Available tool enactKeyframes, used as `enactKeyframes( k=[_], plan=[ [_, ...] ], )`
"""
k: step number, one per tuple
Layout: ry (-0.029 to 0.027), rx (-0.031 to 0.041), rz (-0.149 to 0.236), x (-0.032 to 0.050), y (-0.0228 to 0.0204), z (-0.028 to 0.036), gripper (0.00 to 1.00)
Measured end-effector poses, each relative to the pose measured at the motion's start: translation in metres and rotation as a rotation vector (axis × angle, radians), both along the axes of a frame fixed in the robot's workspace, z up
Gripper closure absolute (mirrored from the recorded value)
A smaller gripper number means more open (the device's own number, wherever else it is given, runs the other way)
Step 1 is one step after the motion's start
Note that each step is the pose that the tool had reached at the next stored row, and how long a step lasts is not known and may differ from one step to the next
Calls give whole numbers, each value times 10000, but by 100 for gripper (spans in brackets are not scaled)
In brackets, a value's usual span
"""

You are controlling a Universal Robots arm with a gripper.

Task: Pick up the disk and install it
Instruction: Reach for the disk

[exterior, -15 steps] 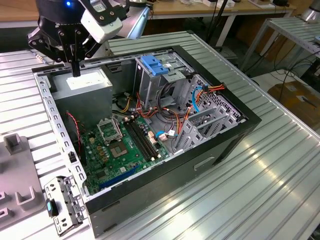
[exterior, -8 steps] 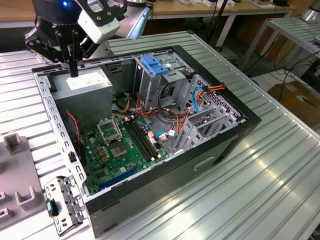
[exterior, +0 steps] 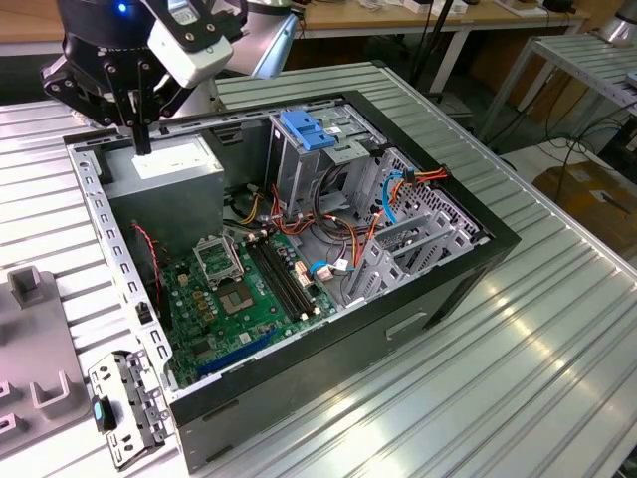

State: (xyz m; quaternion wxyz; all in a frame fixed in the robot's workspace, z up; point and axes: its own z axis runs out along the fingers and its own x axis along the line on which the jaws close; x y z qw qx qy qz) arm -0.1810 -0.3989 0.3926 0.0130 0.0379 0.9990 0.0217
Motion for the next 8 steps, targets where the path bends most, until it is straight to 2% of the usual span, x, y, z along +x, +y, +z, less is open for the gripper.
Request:
enactKeyframes(
  k=[8],
  plan=[
    [-1,0,0,-53,0,-1,89]
  ],
)
